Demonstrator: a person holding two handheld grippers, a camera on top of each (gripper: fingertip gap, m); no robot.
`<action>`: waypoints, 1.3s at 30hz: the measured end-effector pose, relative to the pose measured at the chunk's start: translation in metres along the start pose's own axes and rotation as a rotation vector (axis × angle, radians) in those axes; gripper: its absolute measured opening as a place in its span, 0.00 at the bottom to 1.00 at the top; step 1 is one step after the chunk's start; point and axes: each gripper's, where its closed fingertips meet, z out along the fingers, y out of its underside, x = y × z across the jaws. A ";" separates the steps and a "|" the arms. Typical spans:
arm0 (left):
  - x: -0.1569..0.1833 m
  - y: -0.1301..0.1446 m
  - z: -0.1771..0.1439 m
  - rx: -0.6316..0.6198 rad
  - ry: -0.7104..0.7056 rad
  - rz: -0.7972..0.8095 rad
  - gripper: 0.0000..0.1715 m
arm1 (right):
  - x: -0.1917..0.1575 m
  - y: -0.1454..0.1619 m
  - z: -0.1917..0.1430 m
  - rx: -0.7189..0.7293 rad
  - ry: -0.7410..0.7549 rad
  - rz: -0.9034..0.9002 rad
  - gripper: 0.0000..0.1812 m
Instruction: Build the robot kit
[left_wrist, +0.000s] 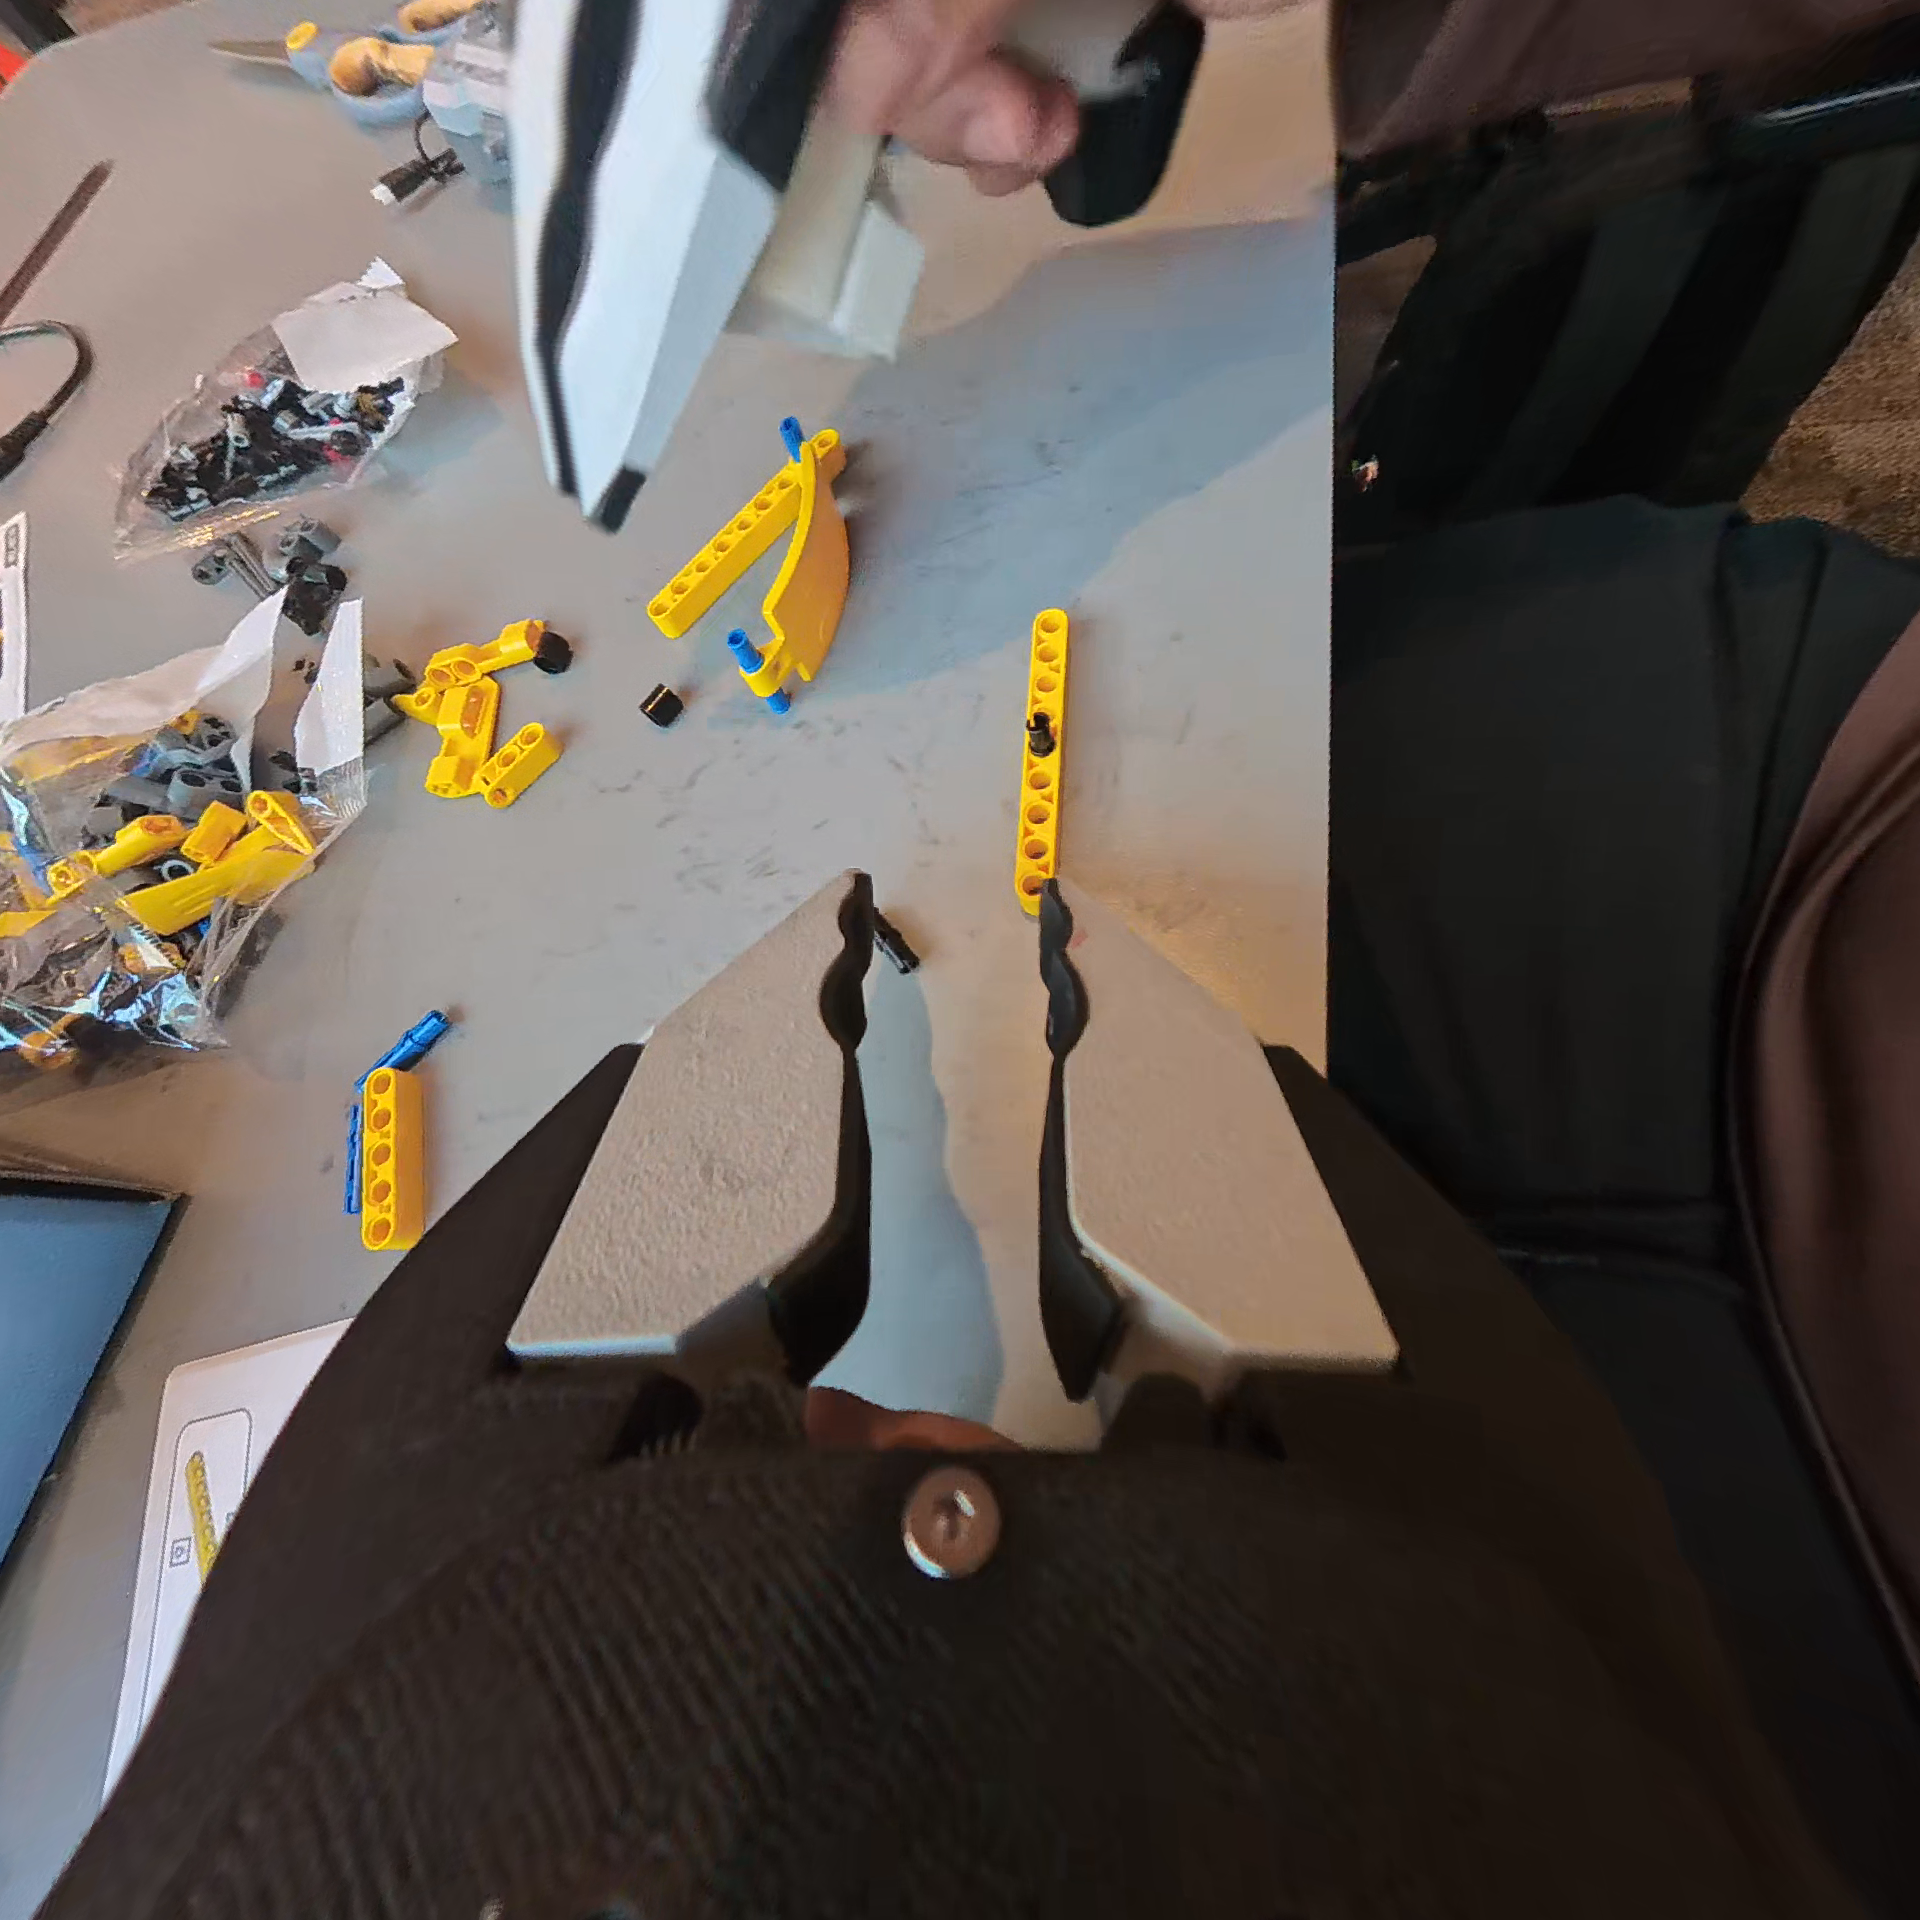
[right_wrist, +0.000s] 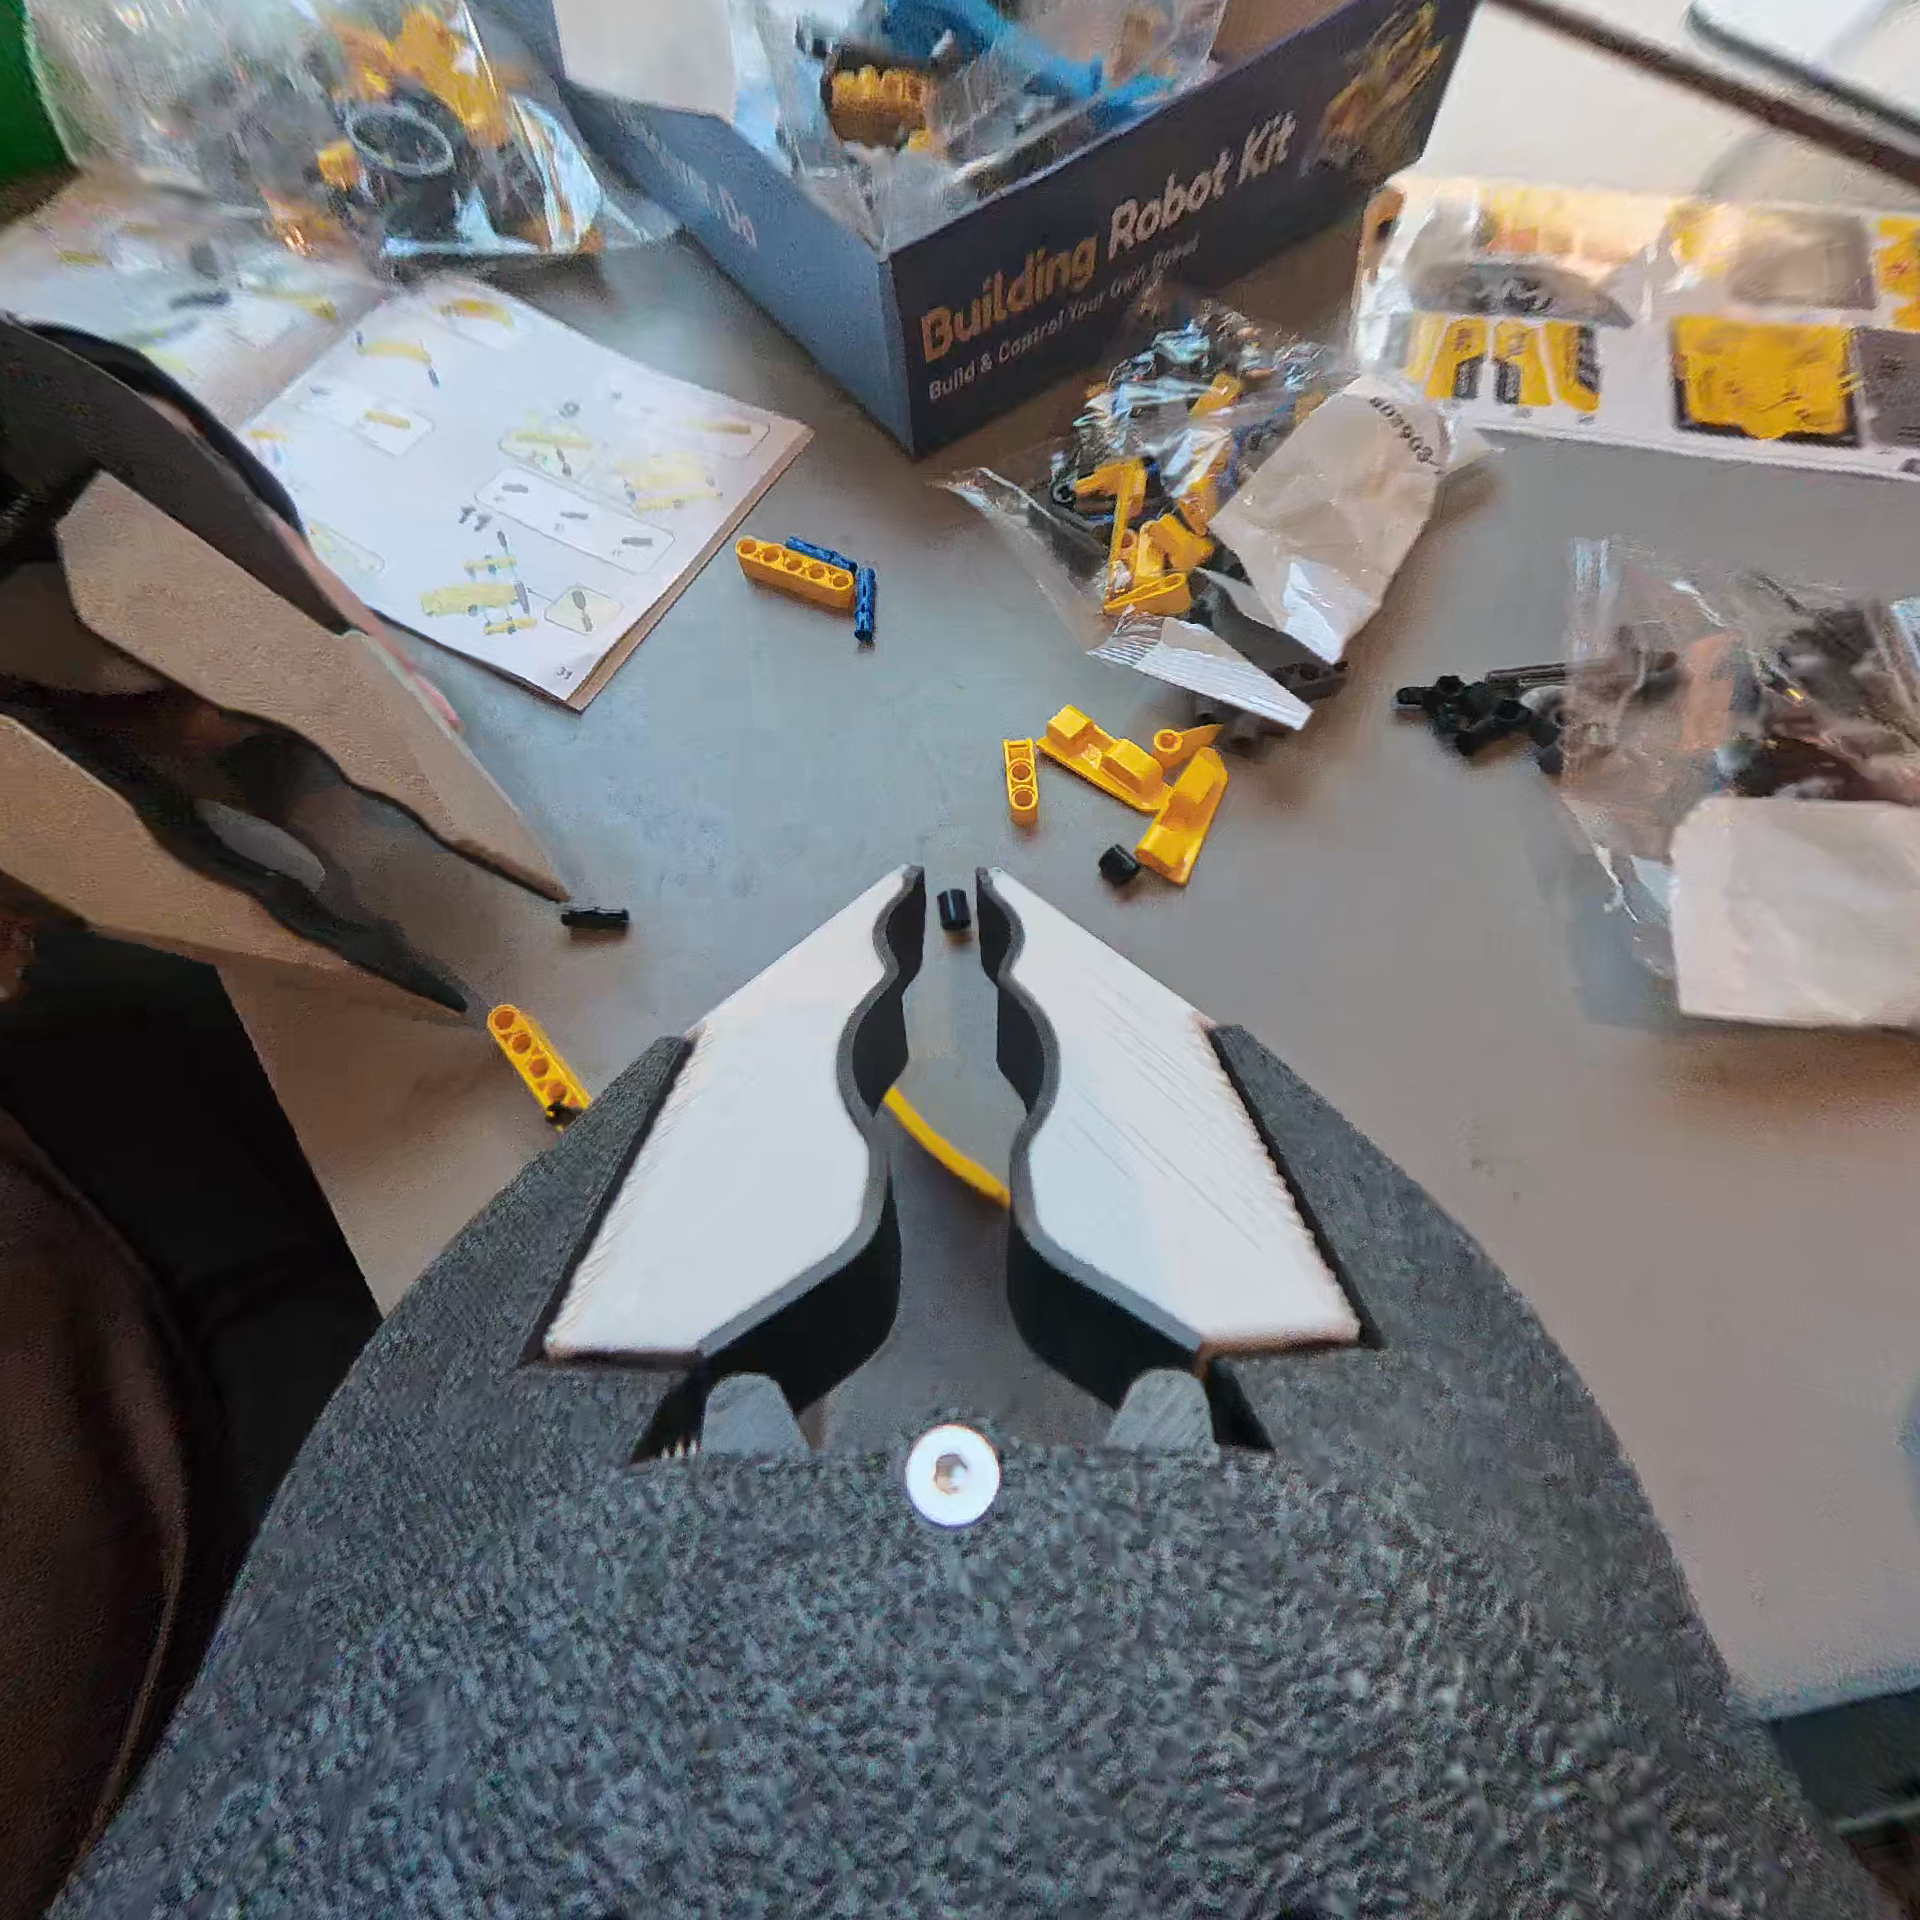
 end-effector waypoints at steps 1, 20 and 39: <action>0.000 0.000 0.000 0.002 -0.001 -0.001 0.16 | 0.000 0.000 0.007 -0.057 -0.014 -0.027 0.05; -0.013 -0.002 -0.004 0.030 -0.028 -0.096 0.15 | 0.011 0.018 0.035 -0.352 -0.038 -0.114 0.07; -0.009 0.002 0.000 -0.009 -0.028 -0.058 0.15 | 0.017 0.041 0.015 -0.492 0.037 -0.665 0.05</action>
